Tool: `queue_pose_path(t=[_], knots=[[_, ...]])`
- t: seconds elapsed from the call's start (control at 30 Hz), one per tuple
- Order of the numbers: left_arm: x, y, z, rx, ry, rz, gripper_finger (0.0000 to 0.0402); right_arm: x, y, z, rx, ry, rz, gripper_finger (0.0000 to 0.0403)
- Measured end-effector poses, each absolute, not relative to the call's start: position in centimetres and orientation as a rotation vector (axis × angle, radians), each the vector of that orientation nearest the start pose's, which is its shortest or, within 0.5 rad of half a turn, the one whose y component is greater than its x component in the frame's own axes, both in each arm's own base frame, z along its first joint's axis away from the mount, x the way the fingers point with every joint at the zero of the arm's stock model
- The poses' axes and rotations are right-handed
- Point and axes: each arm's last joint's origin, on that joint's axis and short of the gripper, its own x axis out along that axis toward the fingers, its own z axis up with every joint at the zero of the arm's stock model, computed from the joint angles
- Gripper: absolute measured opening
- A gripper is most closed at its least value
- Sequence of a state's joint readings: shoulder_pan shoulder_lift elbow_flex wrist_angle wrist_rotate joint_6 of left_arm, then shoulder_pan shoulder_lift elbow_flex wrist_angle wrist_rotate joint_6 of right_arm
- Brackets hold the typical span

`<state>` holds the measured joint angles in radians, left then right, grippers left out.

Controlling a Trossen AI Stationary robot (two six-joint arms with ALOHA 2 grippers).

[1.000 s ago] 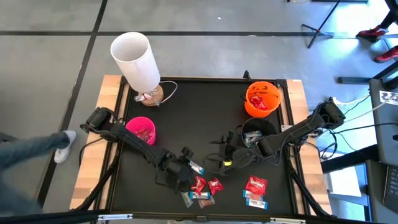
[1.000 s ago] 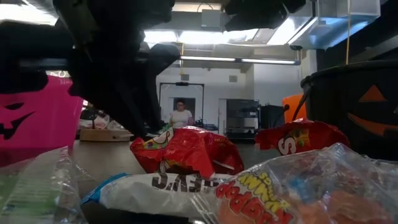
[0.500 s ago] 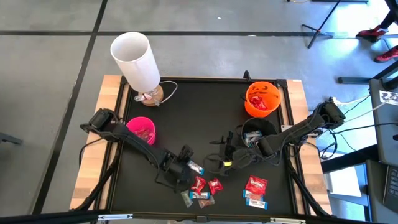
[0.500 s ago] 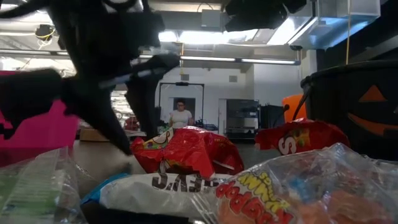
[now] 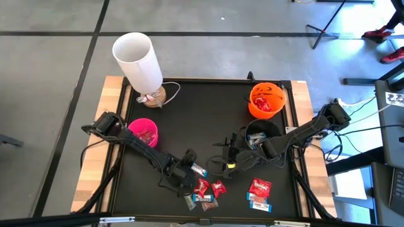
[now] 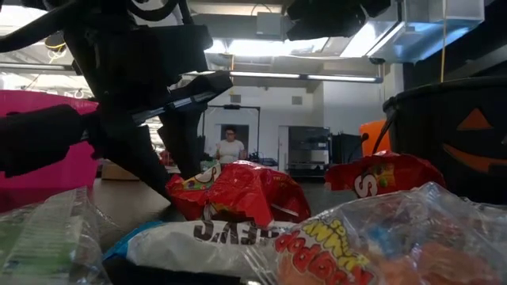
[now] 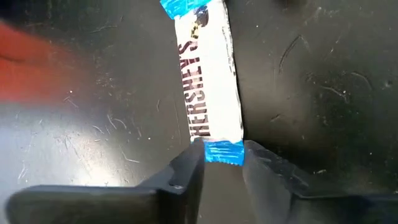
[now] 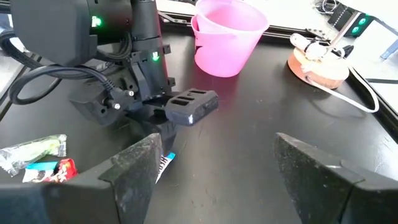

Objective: Sort candy
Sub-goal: Put the white chocolate into the black bucket

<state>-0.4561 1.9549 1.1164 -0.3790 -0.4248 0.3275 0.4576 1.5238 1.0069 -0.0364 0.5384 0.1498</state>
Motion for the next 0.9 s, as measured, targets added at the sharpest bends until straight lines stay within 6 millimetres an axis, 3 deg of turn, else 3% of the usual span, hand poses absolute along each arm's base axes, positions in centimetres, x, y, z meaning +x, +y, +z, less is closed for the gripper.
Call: queue_pose_path(t=[0.3, 0.6, 0.9], knots=[[32.9, -14.8, 11.7, 0.787, 1.099, -0.179, 0.0007, 30.2, 13.2, 25.0, -0.117, 0.478, -0.114, 0.0308], [32.5, -14.9, 12.6, 0.833, 1.064, -0.065, 0.0000, 30.2, 13.2, 25.0, -0.116, 0.478, -0.114, 0.0308], [31.5, -15.6, 16.2, 0.842, 0.950, 0.026, 0.0000, 30.2, 13.2, 25.0, -0.115, 0.476, -0.114, 0.0308]])
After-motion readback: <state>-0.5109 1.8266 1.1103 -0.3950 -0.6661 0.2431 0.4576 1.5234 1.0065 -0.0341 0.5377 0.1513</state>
